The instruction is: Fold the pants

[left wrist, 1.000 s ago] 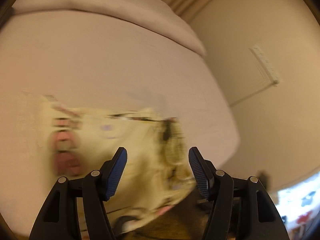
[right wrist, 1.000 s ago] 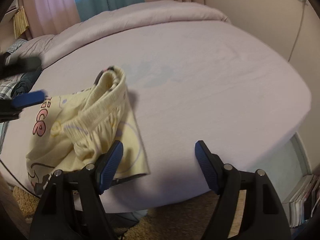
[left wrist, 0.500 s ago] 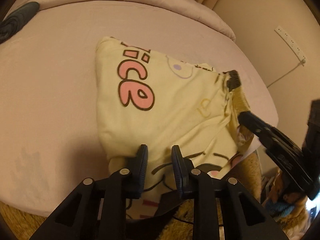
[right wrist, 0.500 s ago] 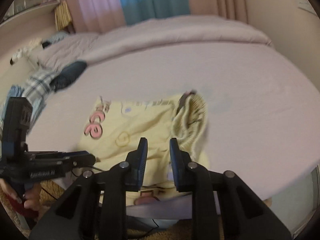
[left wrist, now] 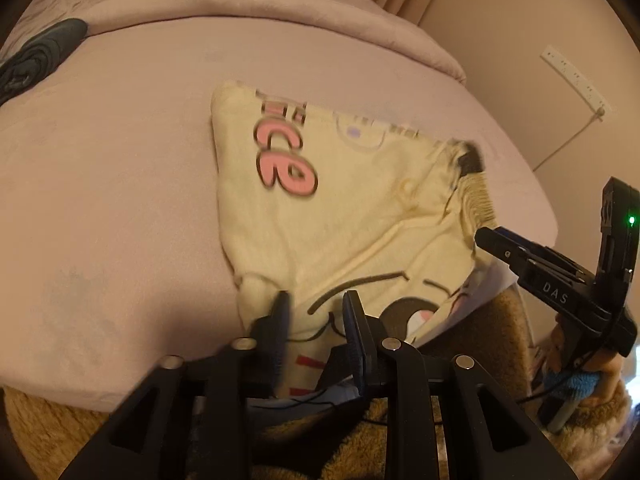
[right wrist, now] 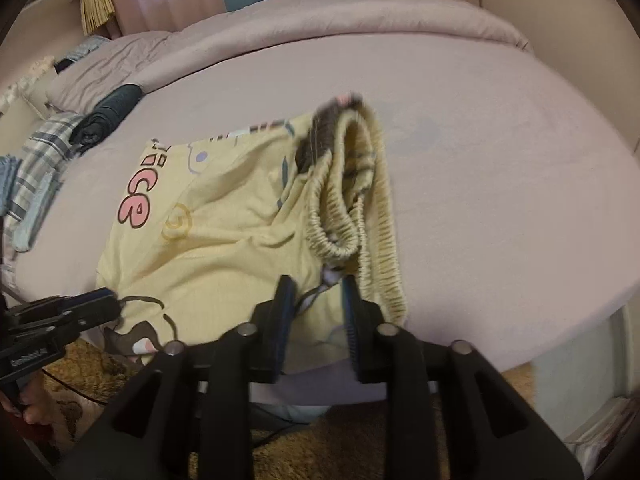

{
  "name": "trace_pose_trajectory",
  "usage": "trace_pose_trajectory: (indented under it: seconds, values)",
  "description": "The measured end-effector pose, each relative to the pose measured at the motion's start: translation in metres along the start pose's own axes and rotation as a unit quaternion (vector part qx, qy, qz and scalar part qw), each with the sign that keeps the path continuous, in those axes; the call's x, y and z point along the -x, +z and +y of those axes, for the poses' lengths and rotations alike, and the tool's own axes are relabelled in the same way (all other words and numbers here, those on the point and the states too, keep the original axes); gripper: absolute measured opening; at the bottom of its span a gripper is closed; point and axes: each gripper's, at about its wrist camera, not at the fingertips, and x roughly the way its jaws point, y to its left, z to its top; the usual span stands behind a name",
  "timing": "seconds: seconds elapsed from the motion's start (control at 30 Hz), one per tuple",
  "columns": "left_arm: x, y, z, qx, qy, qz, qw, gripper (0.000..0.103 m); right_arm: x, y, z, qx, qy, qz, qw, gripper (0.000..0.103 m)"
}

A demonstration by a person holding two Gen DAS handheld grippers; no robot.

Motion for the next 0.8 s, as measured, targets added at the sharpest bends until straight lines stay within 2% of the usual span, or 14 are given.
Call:
trace_pose_trajectory:
  seconds: [0.03,0.07,0.17,0.23,0.3,0.4,0.47,0.53,0.57,0.6,0.67,0.7,0.8]
  values:
    - [0.000,0.010,-0.002,0.001,0.001,-0.011,0.9999,0.027,0.005,0.005,0.003,0.006,0.000,-0.013,1.000,0.052]
    - [0.005,0.019,0.001,0.001,0.002,-0.025,0.9997,0.031,0.008,0.011,0.003,0.010,0.004,-0.023,1.000,0.060]
    - [0.008,0.049,0.012,0.004,0.004,-0.061,0.9981,0.059,0.012,0.034,0.007,0.019,0.022,-0.043,0.999,0.061]
    - [-0.005,0.073,0.022,0.022,0.008,-0.066,0.9976,0.060,0.007,0.047,0.012,0.027,0.040,-0.052,0.997,0.061]
    - [-0.027,0.094,0.031,0.040,0.007,-0.048,0.9980,0.060,-0.005,0.060,0.019,0.031,0.054,-0.047,0.997,0.061]
    - [-0.063,0.113,0.048,0.078,-0.014,-0.015,0.9967,0.060,-0.030,0.072,0.019,0.030,0.077,-0.024,0.996,0.060]
    - [-0.083,0.121,0.059,0.106,-0.021,0.006,0.9941,0.060,-0.050,0.074,0.017,0.025,0.069,-0.003,0.997,0.059]
    - [-0.094,0.123,0.066,0.127,-0.040,-0.005,0.9910,0.052,-0.069,0.071,0.011,0.023,0.053,0.013,0.998,0.059]
    - [-0.095,0.123,0.069,0.134,-0.039,-0.015,0.9901,0.034,-0.074,0.069,0.007,0.021,0.051,0.018,0.998,0.057]
    - [-0.094,0.123,0.072,0.142,-0.038,-0.016,0.9890,0.026,-0.080,0.065,0.003,0.018,0.053,0.019,0.998,0.055]
    - [-0.091,0.123,0.080,0.169,-0.062,-0.016,0.9834,0.019,-0.078,0.063,0.000,0.022,0.059,0.004,0.998,0.052]
    - [-0.087,0.123,0.082,0.167,-0.066,-0.016,0.9837,0.018,-0.075,0.063,0.000,0.024,0.061,0.002,0.998,0.052]
    - [-0.071,0.124,0.077,0.143,-0.043,-0.031,0.9882,0.018,-0.064,0.068,0.001,0.019,0.060,0.004,0.998,0.054]
